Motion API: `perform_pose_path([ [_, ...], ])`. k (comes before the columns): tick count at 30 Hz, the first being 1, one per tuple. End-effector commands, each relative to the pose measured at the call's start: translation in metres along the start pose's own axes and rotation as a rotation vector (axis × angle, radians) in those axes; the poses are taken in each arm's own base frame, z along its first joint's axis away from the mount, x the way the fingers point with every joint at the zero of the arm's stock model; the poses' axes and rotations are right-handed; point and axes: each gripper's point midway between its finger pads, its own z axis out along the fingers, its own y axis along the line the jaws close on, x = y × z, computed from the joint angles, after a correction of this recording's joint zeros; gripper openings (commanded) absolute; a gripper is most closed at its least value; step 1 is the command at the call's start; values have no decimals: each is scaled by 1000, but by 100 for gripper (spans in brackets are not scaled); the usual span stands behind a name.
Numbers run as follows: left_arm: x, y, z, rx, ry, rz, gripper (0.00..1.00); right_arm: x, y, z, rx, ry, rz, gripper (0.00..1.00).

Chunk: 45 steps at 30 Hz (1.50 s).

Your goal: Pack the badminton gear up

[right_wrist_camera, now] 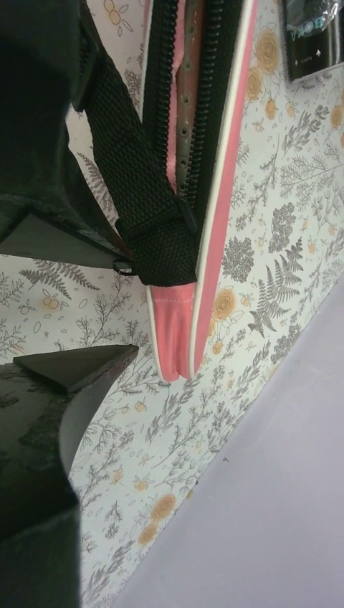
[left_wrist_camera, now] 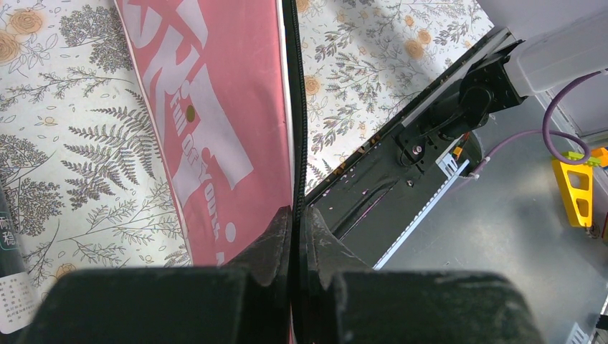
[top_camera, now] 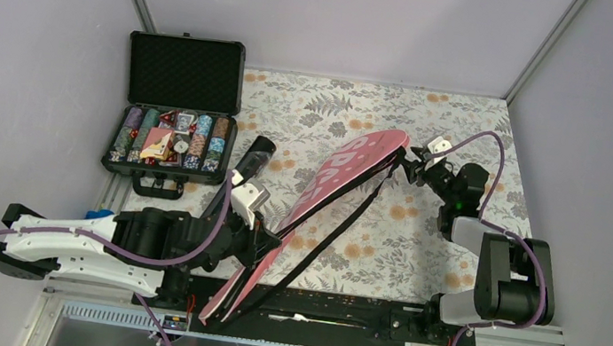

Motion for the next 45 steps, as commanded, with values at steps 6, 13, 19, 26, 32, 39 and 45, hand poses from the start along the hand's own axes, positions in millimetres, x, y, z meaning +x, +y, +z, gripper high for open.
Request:
perform_pose_path([
  [6,-43,-21,-11,78,-130,-97,0,-29,-12,-1,56,-84,-111,48],
  [13,-43,-22,-11,78,-131,-99,0,-31,1,7,14,-86,-124,48],
  [19,-43,-22,-11,78,-131,-101,0,-34,3,11,21,-84,-151,40],
  [26,-43,-20,-11,76,-131,-104,0,-37,-6,7,90,-88,-160,16],
  [32,-38,-12,-9,36,-126,-94,0,-42,-7,6,104,-106,-132,0],
  [39,-36,-7,-3,2,-136,-76,0,-50,16,4,52,-114,-151,0],
  [45,-47,-8,6,-33,-165,-22,0,-65,42,0,38,-153,-133,0],
])
